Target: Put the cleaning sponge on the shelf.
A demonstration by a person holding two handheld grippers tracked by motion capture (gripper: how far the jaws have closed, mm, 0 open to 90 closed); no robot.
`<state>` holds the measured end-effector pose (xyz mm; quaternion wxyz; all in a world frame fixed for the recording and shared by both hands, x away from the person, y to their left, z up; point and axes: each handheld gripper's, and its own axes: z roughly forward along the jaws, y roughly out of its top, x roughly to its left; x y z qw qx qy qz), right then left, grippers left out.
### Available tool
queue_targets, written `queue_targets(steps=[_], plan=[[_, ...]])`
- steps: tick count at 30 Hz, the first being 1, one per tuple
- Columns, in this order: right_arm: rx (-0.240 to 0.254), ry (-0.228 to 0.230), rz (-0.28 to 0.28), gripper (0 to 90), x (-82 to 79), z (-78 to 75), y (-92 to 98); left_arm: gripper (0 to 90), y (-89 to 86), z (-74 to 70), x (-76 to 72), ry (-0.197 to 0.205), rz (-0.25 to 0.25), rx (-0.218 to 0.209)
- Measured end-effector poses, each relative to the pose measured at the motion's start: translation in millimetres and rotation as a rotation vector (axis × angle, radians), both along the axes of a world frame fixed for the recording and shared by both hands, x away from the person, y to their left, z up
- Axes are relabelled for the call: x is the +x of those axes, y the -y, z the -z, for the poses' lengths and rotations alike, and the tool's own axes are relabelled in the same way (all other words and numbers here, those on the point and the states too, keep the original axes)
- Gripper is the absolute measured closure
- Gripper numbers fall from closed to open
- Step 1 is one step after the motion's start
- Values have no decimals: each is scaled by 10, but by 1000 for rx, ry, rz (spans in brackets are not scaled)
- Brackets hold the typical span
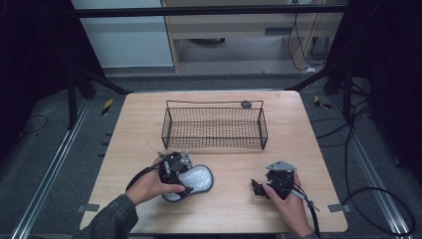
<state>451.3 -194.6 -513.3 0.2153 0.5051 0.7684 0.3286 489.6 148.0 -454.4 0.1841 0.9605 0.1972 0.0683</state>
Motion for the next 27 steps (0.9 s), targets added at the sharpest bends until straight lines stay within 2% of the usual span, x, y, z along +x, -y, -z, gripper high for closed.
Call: queue_targets(steps=[3,6,11,15,24,27], plan=[[0,0,-1,4,-1,0,1,34,24,42,4,-13,10,12],[-1,-1,-1,4,-1,0,2,36,42,96,17,-26,-2,22],[-4,0,-6,4,-2,0,5,34,58,171,37,-51,-1,24],[-5,-1,-6,4,-3,-1,4,7,60,217,44,-50,-7,25],[-6,-1,-10,4,-4,-2,2,21,38,229,94,-48,-31,5],[-6,0,-10,4,-4,-2,2,18,28,241,110,-46,-32,10]])
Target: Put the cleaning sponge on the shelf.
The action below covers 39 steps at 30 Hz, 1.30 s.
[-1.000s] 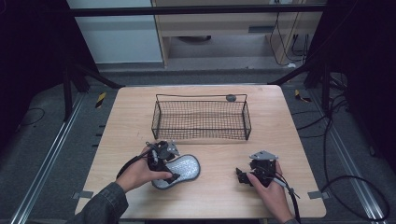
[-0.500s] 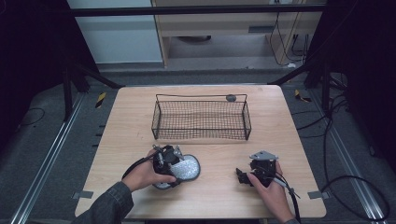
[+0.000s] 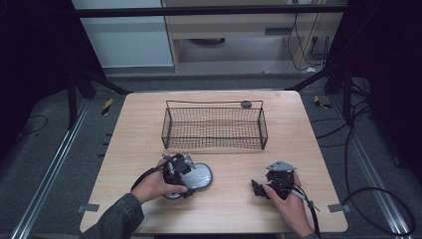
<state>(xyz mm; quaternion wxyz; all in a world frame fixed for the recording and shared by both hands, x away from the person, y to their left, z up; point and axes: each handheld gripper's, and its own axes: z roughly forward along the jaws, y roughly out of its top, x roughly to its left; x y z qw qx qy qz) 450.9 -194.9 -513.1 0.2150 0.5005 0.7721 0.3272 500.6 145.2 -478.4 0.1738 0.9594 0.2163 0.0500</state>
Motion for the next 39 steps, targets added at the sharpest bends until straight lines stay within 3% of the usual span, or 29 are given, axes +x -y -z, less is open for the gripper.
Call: queue_targets(steps=[9,18,23,26,30,36,39], plan=[[3,-4,0,4,-5,-1,-7,14,-10,39,13,-18,4,0],[3,-2,-5,4,-6,0,-8,56,-13,-45,-7,13,-5,-12],[4,-2,-4,3,-6,0,-9,59,-40,-239,-37,54,12,-13],[5,-1,-4,4,-8,1,-9,59,-51,-408,-50,102,28,-20],[4,3,-3,4,-8,3,-11,58,-52,-576,-34,152,51,14],[4,3,-3,4,-10,3,-11,59,-57,-730,19,171,46,-4],[5,3,-2,4,-8,3,-12,61,-25,-805,36,182,71,30]])
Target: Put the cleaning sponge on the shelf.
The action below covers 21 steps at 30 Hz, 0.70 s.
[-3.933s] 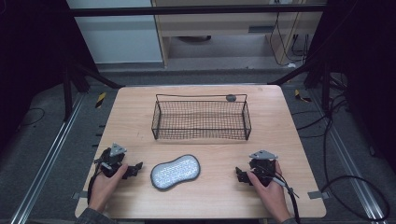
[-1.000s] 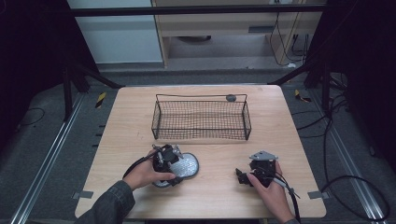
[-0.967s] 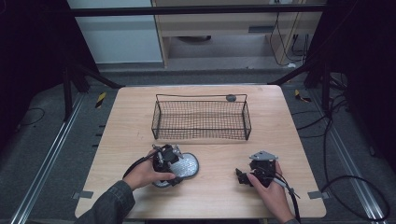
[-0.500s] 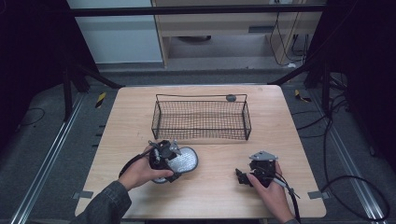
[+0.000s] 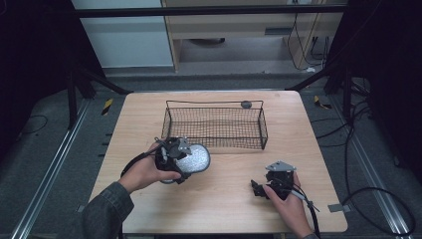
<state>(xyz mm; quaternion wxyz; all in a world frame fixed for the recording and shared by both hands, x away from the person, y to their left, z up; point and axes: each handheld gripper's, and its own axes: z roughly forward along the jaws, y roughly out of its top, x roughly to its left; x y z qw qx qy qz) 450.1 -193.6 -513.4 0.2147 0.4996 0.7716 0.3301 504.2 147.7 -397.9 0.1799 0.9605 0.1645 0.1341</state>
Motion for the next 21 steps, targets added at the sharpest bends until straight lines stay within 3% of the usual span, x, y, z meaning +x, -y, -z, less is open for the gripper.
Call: queue_targets(steps=[3,6,11,21], plan=[[0,0,0,4,1,0,0,64,23,-101,35,5,8,-4],[-1,1,-1,3,2,0,0,67,66,-196,75,38,17,23],[1,-1,0,3,1,0,-2,77,110,-344,147,73,25,33],[-2,-2,-2,3,5,-1,-1,84,186,-527,217,114,44,42]])
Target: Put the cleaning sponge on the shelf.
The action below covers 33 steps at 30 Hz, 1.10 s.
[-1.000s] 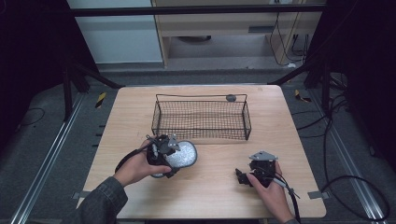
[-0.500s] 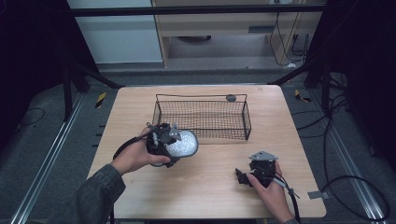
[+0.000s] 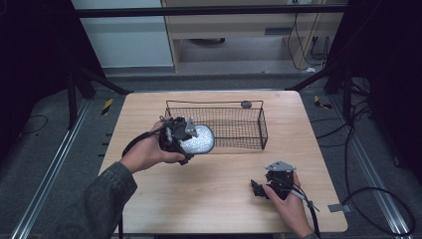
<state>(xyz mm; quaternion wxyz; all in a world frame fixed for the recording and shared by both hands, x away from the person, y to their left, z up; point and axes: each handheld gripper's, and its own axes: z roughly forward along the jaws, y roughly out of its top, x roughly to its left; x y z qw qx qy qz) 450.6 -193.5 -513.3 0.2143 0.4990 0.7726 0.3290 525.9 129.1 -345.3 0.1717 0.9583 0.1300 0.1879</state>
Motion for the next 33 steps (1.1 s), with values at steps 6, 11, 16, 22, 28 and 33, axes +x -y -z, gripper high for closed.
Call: queue_targets(steps=[6,11,16,22,28,33], plan=[[0,1,0,3,0,1,0,84,32,-23,63,7,3,12],[3,1,1,4,-2,2,-2,85,29,-59,125,13,-7,3],[2,1,2,3,-1,2,-4,85,19,-115,162,28,-23,-6],[3,1,3,4,-1,2,-5,85,17,-167,231,52,-24,8],[3,1,4,3,-1,2,-5,85,33,-124,286,60,-19,47],[2,3,3,3,0,3,-4,85,33,-115,321,63,-25,45]])
